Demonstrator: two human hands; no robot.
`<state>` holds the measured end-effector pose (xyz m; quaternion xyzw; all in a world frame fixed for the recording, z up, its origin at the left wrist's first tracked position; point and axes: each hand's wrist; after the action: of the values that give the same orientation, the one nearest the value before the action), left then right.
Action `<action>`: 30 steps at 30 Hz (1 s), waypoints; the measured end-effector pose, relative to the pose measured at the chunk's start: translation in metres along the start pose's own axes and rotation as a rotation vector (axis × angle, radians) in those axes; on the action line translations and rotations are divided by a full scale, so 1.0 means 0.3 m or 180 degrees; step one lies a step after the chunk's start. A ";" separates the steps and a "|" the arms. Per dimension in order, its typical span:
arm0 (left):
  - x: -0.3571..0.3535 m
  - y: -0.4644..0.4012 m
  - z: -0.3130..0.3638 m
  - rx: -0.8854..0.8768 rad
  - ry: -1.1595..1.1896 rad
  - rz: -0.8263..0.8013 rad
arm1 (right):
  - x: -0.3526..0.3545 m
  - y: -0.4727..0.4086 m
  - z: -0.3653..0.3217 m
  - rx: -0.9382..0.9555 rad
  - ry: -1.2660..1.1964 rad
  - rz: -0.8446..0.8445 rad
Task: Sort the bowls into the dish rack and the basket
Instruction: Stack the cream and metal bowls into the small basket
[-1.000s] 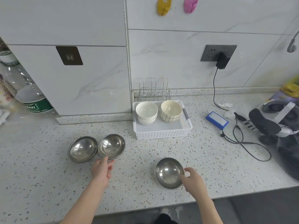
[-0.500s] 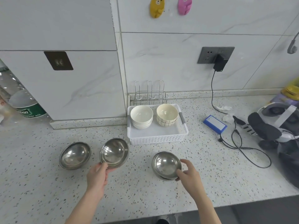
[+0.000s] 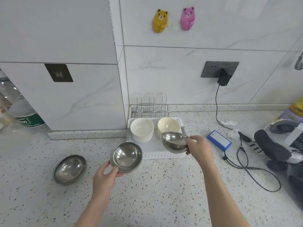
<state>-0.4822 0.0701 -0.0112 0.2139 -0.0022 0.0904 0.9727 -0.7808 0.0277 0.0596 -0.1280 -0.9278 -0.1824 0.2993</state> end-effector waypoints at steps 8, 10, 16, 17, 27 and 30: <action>-0.026 -0.045 0.038 -0.0051 0.0105 -0.0021 | 0.002 -0.126 -0.102 -0.0201 0.0479 -0.0743; -0.033 -0.052 0.044 -0.0045 0.0108 -0.0042 | -0.002 -0.148 -0.141 -0.0298 0.0542 -0.0954; -0.036 -0.061 0.054 -0.0091 0.0130 0.0002 | -0.006 -0.206 -0.235 -0.0584 0.1350 -0.1565; -0.033 -0.061 0.056 -0.0101 0.0125 0.0003 | -0.005 -0.217 -0.241 -0.0642 0.1484 -0.1656; -0.025 -0.065 0.076 -0.0095 0.0091 -0.0026 | -0.058 -0.293 -0.255 -0.1188 0.1747 -0.2136; -0.024 -0.061 0.075 -0.0078 0.0113 -0.0050 | -0.075 -0.323 -0.233 -0.1391 0.1542 -0.2118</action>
<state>-0.4853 0.0432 0.0014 0.2004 0.0157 0.0864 0.9758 -0.7611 -0.0913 0.0733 0.1627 -0.7616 -0.4843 0.3986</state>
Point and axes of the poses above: each hand's wrist, its own y-axis away from the middle knuckle, its own x-axis out of the back of the hand, z = x × y, and after that the axes turned 8 degrees about -z, right-handed
